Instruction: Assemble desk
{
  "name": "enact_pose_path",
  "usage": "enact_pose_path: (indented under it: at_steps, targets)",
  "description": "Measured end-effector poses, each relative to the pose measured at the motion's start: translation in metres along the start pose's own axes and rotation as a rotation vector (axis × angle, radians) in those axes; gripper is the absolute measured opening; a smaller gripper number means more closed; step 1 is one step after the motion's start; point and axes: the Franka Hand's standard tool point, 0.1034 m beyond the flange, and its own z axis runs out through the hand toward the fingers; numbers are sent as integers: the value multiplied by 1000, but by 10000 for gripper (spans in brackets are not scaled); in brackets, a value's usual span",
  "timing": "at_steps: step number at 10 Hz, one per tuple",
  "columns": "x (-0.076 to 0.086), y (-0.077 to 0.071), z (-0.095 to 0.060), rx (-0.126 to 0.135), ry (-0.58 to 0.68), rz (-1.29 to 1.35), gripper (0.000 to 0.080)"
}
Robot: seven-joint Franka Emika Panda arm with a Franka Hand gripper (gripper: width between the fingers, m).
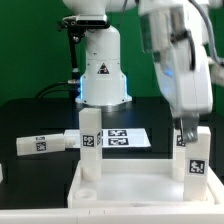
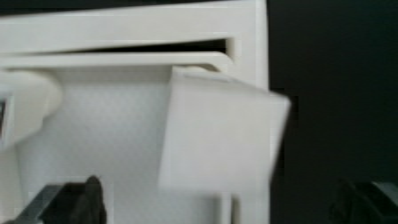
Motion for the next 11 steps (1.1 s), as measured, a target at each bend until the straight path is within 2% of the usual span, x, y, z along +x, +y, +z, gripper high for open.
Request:
enact_pose_path:
  at_steps: [1,7,8,10,11]
  targets:
    - [9,0,-11,12,-5,-32,647]
    - [10,1,-8,16,2,-69,649]
    - [20,5,-15,25,-10,-113,649]
    - [51,21,-37,42,-24,-303,649]
    - [64,22,-48,55,-29,-340,649]
